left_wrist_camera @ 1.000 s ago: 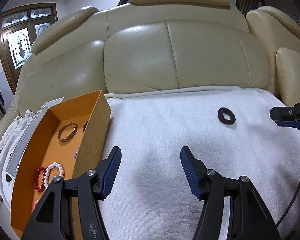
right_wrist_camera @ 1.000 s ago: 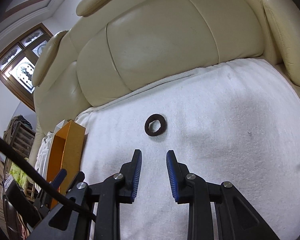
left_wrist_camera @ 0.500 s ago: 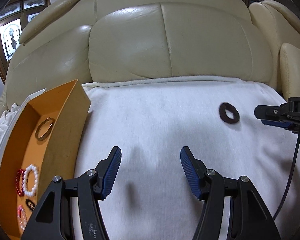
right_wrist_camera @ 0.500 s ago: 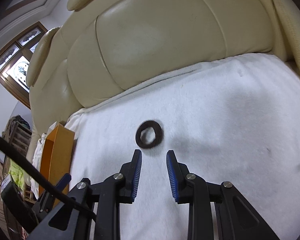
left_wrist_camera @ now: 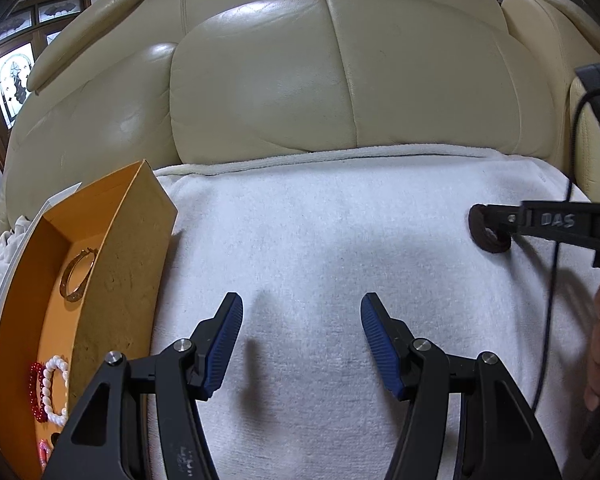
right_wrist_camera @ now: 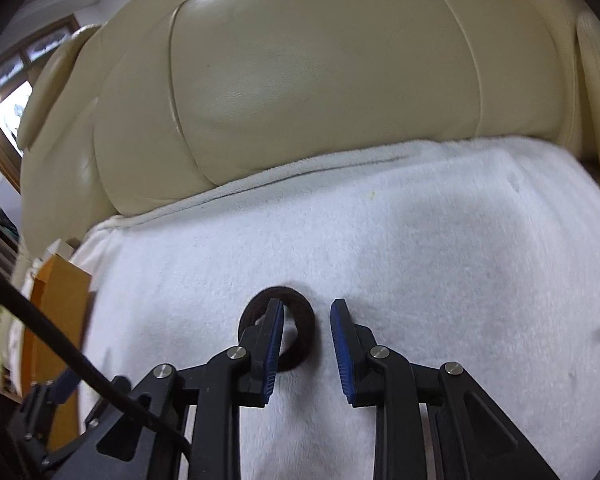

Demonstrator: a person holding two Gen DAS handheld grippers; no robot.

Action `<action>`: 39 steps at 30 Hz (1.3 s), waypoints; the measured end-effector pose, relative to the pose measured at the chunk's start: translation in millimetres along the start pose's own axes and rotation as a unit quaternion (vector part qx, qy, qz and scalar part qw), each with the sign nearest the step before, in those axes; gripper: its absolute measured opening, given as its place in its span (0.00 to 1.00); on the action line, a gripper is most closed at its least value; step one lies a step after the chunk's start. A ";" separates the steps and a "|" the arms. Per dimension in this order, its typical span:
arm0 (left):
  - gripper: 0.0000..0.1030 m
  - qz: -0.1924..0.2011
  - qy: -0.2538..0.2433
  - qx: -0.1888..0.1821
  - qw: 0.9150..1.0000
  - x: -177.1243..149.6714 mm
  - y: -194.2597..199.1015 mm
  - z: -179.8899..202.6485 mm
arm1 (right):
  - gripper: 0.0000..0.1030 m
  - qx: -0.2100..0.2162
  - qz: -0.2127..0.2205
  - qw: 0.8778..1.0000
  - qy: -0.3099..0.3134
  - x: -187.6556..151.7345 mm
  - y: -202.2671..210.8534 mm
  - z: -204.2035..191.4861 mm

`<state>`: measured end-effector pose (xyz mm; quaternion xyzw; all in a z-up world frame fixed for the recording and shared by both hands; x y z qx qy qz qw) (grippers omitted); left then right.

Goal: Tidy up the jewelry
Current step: 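Close the right tool on the black hair tie and lift it, then carry the black hair tie with the right tool over the orange box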

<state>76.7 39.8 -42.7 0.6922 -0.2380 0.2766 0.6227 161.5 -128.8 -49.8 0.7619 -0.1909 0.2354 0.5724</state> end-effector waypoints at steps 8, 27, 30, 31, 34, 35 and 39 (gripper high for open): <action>0.60 0.011 0.002 -0.008 1.000 1.6 12.9 5.1 | 0.10 -0.021 0.008 0.999 0.048 -7.1 2.8 -19.0; 0.61 0.014 -0.003 -0.021 1.000 1.5 19.5 19.4 | 0.10 0.029 0.003 1.000 0.011 -17.6 38.6 4.6; 0.61 0.014 -0.002 -0.022 1.000 2.2 18.8 18.4 | 0.10 0.032 -0.006 0.999 0.007 -21.3 36.9 5.2; 0.60 0.014 -0.002 -0.023 1.000 2.0 19.3 18.2 | 0.10 0.033 -0.008 0.999 0.007 -22.3 36.6 4.8; 0.61 0.014 -0.002 -0.024 1.000 2.4 19.9 17.9 | 0.10 0.035 -0.010 0.999 0.011 -23.9 35.9 1.7; 0.61 0.015 -0.002 -0.024 1.000 2.7 20.5 17.5 | 0.10 0.036 -0.010 0.999 0.012 -23.9 35.3 -0.5; 0.61 0.015 -0.002 -0.023 1.000 2.7 21.3 15.6 | 0.10 0.043 -0.008 0.999 0.018 -24.3 37.1 -5.4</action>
Point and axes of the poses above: each gripper's, at about its wrist camera, not at the fingertips, and y roughly against the way its jaws point, z to its right, x to its top, the point moved 8 cm from there along -y, roughly the way its jaws point, and after that the axes turned 3 degrees about y, right-handed, at the moved point
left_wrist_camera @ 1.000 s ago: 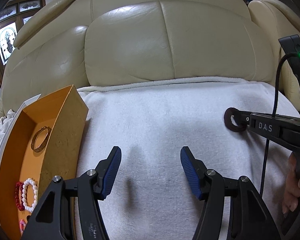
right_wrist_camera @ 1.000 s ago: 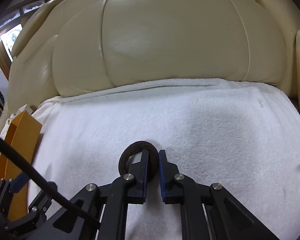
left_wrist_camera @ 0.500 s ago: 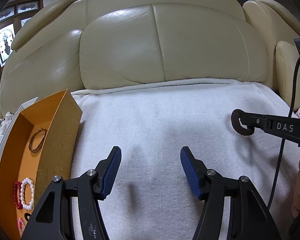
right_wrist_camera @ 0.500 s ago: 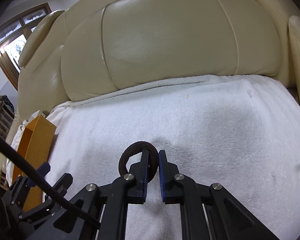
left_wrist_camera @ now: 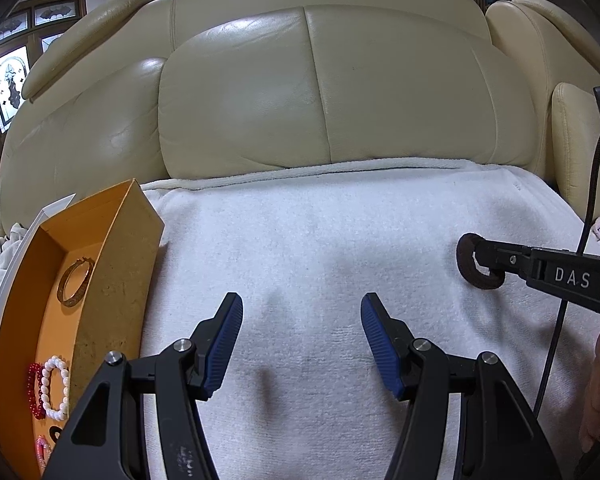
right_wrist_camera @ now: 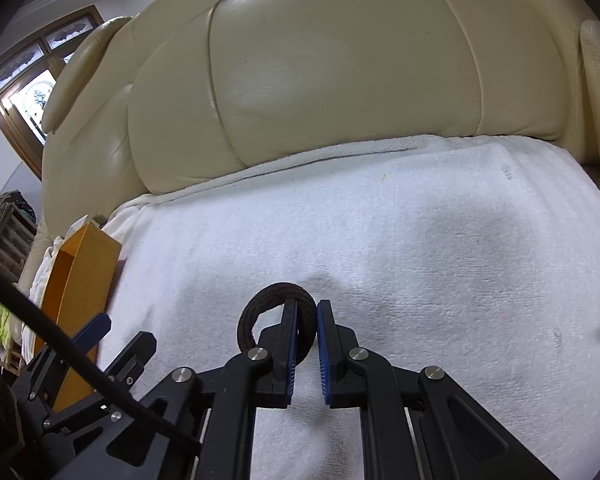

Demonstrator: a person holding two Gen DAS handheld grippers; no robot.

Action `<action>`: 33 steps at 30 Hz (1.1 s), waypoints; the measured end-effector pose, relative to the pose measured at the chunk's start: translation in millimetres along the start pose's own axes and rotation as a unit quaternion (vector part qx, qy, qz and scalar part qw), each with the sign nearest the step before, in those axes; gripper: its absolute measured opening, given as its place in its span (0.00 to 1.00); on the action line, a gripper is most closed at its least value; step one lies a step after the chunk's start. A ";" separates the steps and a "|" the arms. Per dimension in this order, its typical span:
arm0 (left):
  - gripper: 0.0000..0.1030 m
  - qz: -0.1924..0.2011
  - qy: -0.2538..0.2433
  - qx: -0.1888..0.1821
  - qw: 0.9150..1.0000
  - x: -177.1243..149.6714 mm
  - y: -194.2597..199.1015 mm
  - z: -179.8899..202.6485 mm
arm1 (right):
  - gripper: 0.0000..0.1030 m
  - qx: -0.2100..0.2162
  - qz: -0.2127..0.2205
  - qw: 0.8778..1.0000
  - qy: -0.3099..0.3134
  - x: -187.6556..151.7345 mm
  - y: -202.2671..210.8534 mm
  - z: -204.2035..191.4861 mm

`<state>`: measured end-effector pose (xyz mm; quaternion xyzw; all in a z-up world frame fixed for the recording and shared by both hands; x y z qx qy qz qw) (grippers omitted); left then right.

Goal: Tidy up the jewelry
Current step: 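Carry the black hair tie with the right tool over the orange box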

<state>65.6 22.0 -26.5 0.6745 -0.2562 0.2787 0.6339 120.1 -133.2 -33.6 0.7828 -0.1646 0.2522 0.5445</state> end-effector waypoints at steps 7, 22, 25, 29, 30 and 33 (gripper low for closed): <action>0.61 0.005 0.003 0.002 1.000 1.5 6.1 -5.6 | 0.10 0.014 0.004 1.000 0.010 -1.0 3.2 -13.0; 0.61 0.010 0.006 0.005 1.000 1.5 13.6 -13.9 | 0.10 0.021 0.010 0.999 0.026 -5.0 1.8 -32.8; 0.61 0.012 0.007 0.001 1.000 2.3 17.0 -14.0 | 0.10 0.025 0.015 0.999 0.028 -4.1 5.5 -32.4; 0.61 0.024 0.005 -0.003 1.000 4.0 26.6 -16.9 | 0.10 0.032 0.024 0.999 0.033 -3.9 13.0 -36.1; 0.61 0.026 0.004 -0.004 1.000 3.9 29.2 -18.1 | 0.10 0.033 0.026 0.999 0.034 -3.7 14.8 -37.5; 0.61 0.032 0.002 -0.004 0.999 2.9 37.1 -21.9 | 0.10 0.040 0.028 0.998 0.035 -3.7 16.7 -44.6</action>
Point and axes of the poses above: each gripper's, at about its wrist camera, not at the fingertips, and y roughly against the way its jaws point, z to its right, x to its top, the point moved 8 cm from there along -y, roughly the way its jaws point, and after that the axes turned 3 degrees about y, right-handed, at the moved point
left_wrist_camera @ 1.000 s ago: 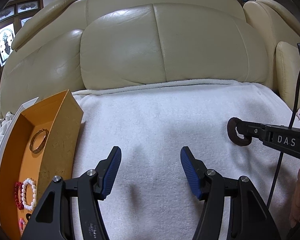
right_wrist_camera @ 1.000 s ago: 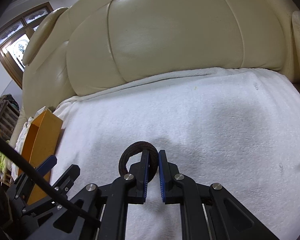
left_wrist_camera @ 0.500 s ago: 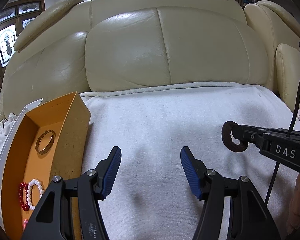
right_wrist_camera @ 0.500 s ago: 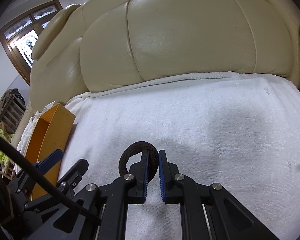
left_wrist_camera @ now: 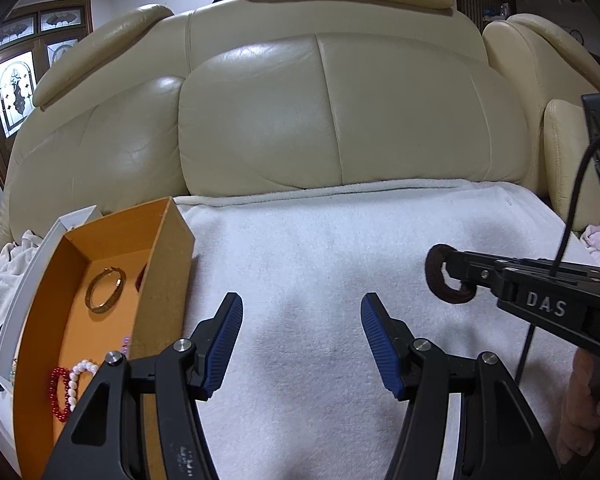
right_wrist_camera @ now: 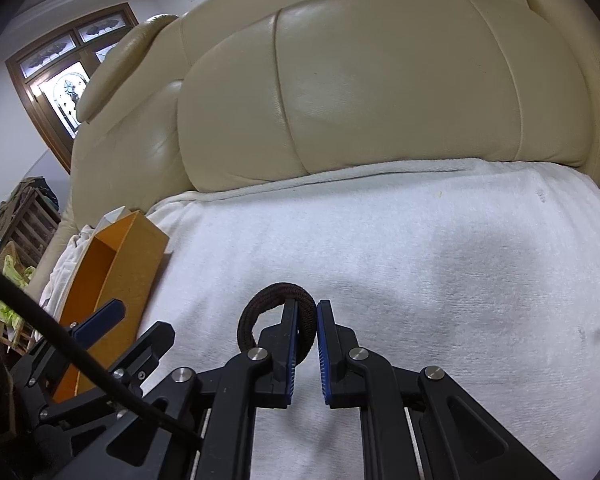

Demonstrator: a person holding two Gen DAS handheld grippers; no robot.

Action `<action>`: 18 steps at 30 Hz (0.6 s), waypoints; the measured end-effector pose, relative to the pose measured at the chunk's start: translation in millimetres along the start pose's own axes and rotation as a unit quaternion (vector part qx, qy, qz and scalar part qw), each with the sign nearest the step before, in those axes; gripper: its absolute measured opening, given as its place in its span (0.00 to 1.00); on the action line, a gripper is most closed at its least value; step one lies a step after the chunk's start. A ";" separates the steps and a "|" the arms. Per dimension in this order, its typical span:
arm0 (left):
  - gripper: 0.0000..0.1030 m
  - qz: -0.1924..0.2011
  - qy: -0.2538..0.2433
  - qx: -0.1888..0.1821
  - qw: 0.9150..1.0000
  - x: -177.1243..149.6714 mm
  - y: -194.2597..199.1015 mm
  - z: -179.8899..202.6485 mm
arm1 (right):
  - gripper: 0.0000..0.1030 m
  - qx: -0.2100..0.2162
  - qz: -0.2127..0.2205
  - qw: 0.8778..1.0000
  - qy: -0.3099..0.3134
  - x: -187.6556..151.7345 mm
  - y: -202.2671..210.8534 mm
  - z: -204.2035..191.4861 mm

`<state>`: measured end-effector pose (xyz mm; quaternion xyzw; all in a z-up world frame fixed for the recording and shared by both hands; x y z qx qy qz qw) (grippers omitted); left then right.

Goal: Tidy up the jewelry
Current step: 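Carry the black hair tie with the right tool over the orange box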

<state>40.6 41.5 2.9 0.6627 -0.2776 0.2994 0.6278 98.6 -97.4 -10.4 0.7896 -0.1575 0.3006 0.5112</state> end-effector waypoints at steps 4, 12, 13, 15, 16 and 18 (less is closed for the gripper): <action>0.61 0.008 -0.001 -0.002 1.000 0.6 12.8 -5.8 | 0.10 0.009 0.002 1.000 0.007 -0.8 2.2 -14.0; 0.61 0.028 0.003 -0.005 1.000 -1.9 43.1 -24.0 | 0.10 0.020 0.018 0.999 0.021 -2.8 13.1 -44.5; 0.61 0.030 0.005 -0.005 1.000 -2.1 46.4 -27.0 | 0.10 0.020 0.019 0.999 0.022 -3.1 15.0 -48.2; 0.61 0.035 0.011 -0.003 0.999 -2.9 53.2 -33.0 | 0.10 0.019 0.022 0.999 0.026 -3.7 17.5 -54.3; 0.61 0.037 0.015 -0.002 0.999 -3.1 56.2 -36.9 | 0.10 0.018 0.022 0.999 0.030 -4.1 19.3 -56.8; 0.61 0.041 0.023 0.000 0.999 -2.6 60.5 -45.9 | 0.10 0.018 0.025 0.999 0.038 -4.0 25.9 -64.1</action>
Point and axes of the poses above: each gripper's, at about its wrist camera, not at the fingertips, and y roughly against the way its jaws point, z to its right, x to its top, the point moved 8 cm from there along -y, roughly the way its jaws point, and after that the axes turned 3 degrees about y, right-handed, at the moved point
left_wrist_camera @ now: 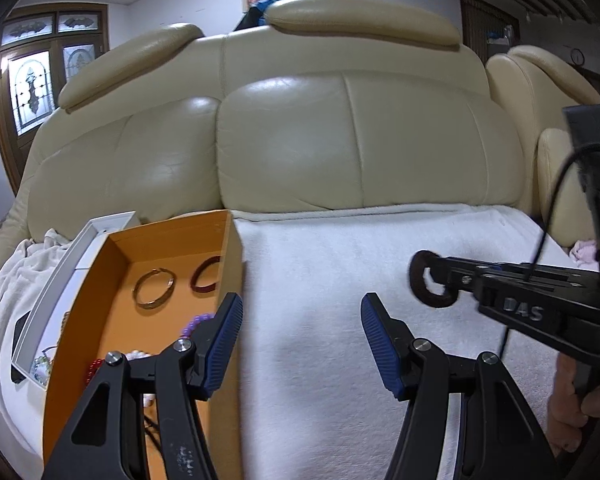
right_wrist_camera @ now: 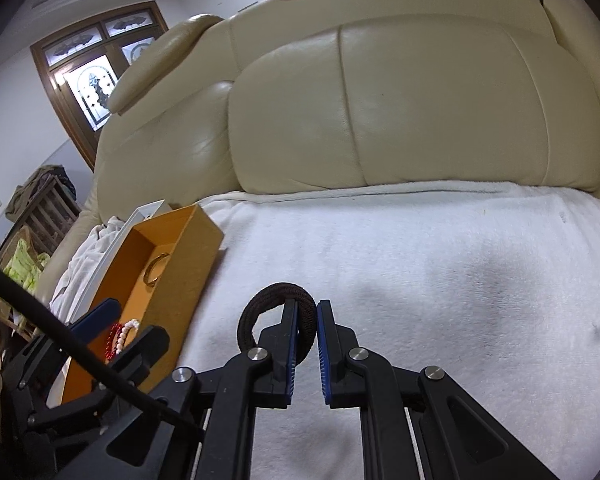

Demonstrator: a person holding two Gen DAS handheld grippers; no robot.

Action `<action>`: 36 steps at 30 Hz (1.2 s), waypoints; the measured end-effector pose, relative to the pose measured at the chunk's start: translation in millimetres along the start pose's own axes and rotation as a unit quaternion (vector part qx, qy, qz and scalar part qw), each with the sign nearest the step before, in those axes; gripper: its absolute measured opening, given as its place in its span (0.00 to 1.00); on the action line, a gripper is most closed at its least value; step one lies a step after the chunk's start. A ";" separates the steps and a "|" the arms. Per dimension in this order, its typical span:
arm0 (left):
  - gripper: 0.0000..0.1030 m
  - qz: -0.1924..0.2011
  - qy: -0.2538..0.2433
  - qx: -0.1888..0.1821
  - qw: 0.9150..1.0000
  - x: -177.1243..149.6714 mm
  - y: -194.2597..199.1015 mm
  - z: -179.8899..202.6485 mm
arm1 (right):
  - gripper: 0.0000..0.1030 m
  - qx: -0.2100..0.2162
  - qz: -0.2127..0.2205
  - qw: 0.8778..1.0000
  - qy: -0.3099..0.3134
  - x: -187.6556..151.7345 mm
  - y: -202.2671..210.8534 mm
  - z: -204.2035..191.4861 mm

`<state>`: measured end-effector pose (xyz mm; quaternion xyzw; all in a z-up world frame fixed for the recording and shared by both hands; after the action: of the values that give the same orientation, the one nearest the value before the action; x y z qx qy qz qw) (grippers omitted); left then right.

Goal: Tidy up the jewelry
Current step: 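Carry the black hair tie with the right tool over the orange box, then open the right tool to drop the hair tie into the box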

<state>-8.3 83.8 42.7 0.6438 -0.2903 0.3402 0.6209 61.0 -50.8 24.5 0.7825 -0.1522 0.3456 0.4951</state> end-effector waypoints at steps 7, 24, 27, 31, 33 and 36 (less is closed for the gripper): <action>0.61 0.002 0.024 0.021 0.999 -2.0 7.8 -32.8 | 0.10 0.027 0.047 0.998 -0.007 4.6 18.6 -20.6; 0.61 -0.002 0.069 0.064 0.996 -1.7 7.0 -108.7 | 0.10 0.073 0.046 0.996 0.032 19.8 -10.4 -100.9; 0.61 -0.002 0.084 0.071 0.994 -3.1 8.1 -122.4 | 0.10 0.079 0.044 0.995 0.038 22.9 -13.2 -113.0; 0.61 -0.009 0.098 0.085 0.992 -9.5 9.8 -141.7 | 0.12 0.087 0.037 0.994 0.060 22.0 -15.4 -132.0; 0.61 -0.016 0.108 0.092 0.990 -14.0 9.6 -152.8 | 0.12 0.090 0.031 0.993 0.067 21.1 -19.0 -141.3; 0.61 -0.035 0.126 0.113 0.985 -21.4 8.5 -174.7 | 0.12 0.098 0.011 0.993 0.065 19.5 -29.5 -156.2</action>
<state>-41.5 256.4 30.3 0.6715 -0.1466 0.4273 0.5874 31.1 102.4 60.5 0.8014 -0.0931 0.4146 0.4209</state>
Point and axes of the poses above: each gripper's, at about its wrist camera, not at the fingertips, and y roughly against the way its jaws point, z to its right, x to its top, the point moved 8 cm from there along -y, roughly the way its jaws point, and after that the axes turned 3 degrees about y, right-handed, at the moved point
